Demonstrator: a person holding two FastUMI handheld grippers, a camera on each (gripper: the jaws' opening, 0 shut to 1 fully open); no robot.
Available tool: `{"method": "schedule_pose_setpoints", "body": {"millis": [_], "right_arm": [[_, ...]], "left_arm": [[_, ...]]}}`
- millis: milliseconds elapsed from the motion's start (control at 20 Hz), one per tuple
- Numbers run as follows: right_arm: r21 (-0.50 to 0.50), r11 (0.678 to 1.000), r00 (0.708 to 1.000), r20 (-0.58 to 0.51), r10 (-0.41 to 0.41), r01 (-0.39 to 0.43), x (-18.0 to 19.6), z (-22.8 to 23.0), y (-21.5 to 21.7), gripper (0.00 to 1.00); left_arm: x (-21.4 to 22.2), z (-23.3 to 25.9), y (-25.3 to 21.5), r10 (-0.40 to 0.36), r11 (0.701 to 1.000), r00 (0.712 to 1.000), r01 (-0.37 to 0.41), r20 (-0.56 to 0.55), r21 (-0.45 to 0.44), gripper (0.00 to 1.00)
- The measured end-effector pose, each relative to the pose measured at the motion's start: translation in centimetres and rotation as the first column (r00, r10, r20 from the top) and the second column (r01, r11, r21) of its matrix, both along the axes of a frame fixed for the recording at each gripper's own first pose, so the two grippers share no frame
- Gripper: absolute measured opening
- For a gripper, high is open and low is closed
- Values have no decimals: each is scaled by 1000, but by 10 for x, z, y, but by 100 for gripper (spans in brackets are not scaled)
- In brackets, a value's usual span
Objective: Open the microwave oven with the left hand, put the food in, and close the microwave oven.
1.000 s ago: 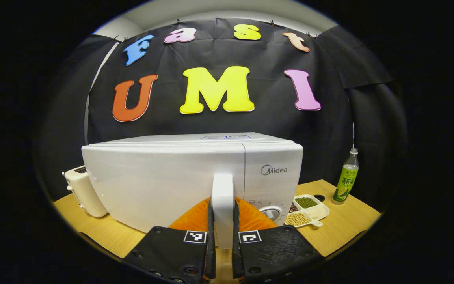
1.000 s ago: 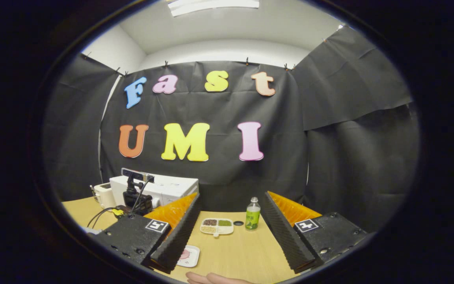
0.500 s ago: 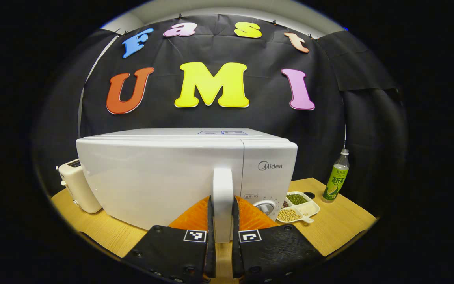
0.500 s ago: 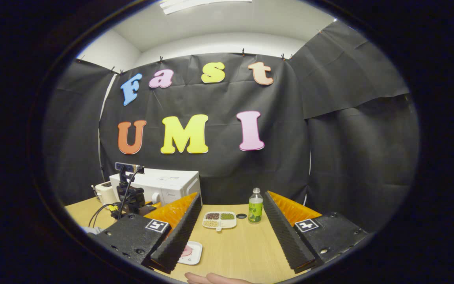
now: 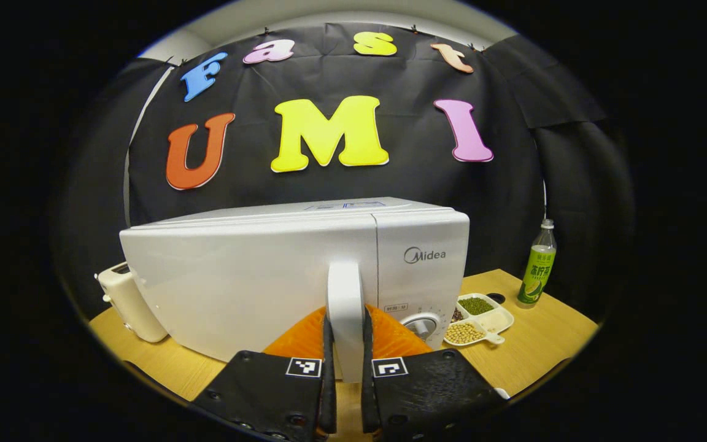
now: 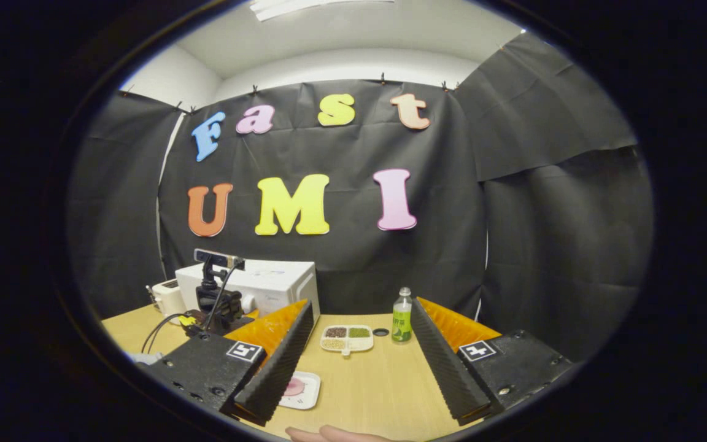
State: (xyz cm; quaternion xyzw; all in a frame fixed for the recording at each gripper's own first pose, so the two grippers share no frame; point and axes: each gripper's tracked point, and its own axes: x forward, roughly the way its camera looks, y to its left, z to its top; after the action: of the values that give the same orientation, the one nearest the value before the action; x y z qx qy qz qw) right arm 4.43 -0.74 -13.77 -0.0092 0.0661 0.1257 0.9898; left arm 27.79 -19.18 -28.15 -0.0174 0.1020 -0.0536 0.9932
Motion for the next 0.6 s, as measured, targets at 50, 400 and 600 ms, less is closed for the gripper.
{"method": "schedule_pose_setpoints", "body": {"millis": [50, 400, 600], "right_arm": [[4, 1000, 1000, -2, 3, -3, 1, -1, 0, 94], [6, 1000, 1000, -13, -15, 15, 7, -10, -7, 94], [2, 1000, 999, -16, -28, 28, 8, -14, -13, 93]], "left_arm": [[-1, -3, 0, -10, 999, 1000, 10, -18, -35, 16], [-14, -6, 1, -27, 999, 999, 26, -37, -40, 0], [-64, -1, 18, -57, 998, 998, 57, 24, -15, 0]]}}
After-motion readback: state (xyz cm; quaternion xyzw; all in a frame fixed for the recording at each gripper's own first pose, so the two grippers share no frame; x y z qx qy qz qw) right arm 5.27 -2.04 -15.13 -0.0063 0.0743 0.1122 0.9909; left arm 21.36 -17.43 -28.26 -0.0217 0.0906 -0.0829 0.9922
